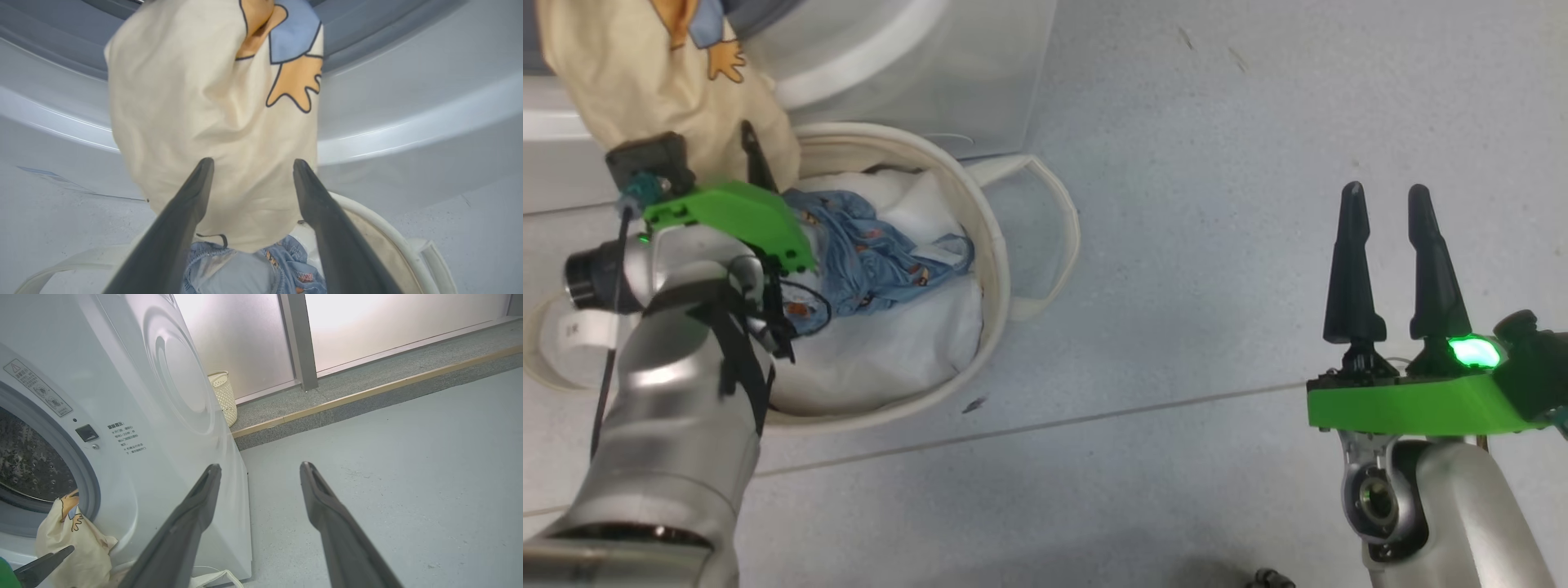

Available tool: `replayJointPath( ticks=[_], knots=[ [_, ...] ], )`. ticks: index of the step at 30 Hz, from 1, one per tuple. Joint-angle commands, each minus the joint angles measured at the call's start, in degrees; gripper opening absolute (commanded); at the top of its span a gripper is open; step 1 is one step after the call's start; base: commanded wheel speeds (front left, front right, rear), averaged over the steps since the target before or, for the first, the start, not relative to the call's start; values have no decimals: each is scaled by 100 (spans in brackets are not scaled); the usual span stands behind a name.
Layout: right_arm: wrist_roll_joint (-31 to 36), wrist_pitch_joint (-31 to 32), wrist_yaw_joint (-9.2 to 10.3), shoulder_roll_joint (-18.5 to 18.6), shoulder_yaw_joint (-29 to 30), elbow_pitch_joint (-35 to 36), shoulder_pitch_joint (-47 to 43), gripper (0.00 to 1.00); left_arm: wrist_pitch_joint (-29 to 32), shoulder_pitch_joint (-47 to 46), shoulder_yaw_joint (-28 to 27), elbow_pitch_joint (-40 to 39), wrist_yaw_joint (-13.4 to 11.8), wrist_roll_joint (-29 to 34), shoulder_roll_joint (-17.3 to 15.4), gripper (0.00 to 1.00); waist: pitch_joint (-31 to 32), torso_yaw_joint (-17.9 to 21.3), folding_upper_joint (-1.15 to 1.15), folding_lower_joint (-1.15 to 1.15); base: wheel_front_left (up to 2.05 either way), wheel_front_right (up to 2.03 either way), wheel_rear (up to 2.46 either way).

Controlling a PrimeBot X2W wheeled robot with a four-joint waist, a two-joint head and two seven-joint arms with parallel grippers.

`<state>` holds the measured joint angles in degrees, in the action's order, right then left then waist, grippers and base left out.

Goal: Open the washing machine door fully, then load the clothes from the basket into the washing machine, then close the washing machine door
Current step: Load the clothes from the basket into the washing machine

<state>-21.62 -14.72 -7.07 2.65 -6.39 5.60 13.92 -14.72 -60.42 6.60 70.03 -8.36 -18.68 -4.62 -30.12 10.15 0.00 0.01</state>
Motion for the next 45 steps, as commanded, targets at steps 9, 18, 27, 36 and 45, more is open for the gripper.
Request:
replayJointPath(
  ticks=[9, 18, 27, 36, 45],
  knots=[
    [53, -28, -42, 22, -233, 240, 185, 100, 6, -797, -120, 286, -430, -11, -432, 100, -407, 220, 0, -1, 0, 0, 0],
    [63, -28, -42, 22, -225, 267, 215, 100, -16, -946, -112, 337, -253, -87, -519, 0, -497, 204, 0, -1, 0, 0, 0],
    [81, -28, -42, 22, -214, 270, 164, 100, -27, -575, -355, -1123, -395, 55, -704, 0, -279, 28, 0, -1, 0, 0, 0],
    [73, -28, -42, 22, -327, 315, 230, 100, -27, -823, -604, -2896, -584, 778, -885, 0, -434, 1, 0, -1, 0, 0, 0],
    [-86, -28, -42, 22, -388, 363, 393, 100, -28, -1634, -661, -3138, -594, 1419, -1196, 0, -951, 394, 0, -1, 0, 0, 0]
  ],
)
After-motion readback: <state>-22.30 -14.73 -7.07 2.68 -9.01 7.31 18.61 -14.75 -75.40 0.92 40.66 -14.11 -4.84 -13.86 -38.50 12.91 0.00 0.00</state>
